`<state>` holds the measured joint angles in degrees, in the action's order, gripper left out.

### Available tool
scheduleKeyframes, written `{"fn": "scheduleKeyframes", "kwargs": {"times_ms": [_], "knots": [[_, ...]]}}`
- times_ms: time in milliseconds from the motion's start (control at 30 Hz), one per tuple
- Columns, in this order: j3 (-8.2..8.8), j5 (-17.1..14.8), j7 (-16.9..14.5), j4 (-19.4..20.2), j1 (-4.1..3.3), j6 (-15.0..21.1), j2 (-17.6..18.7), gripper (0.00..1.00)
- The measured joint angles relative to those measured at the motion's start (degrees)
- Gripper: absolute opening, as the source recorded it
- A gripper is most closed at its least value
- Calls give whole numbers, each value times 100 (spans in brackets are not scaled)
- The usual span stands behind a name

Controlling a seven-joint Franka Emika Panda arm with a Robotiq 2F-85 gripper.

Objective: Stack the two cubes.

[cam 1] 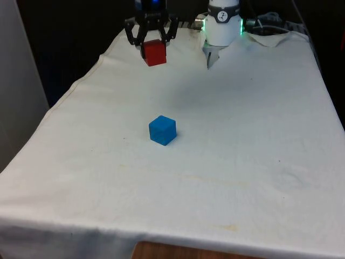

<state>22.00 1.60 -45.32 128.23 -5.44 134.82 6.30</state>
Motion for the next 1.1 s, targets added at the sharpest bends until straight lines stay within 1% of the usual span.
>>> {"fn": "scheduleKeyframes", "kwargs": {"times_ms": [200, 300, 500, 567, 800, 833, 1033, 1100], "knots": [[-97, 11, 97, -206, -6, -92, 103, 3], [-166, 17, 166, -355, -11, -97, 218, 3], [-241, 46, 258, -527, -23, -109, 344, 3], [-298, 86, 344, -665, -29, -132, 441, 3], [-418, 126, 493, -1031, -46, -189, 699, 3], [-418, 126, 493, -1031, -46, -189, 699, 3], [-493, 132, 590, -1312, -69, -206, 928, 3], [-521, 132, 636, -1455, -80, -206, 1066, 3]]}}
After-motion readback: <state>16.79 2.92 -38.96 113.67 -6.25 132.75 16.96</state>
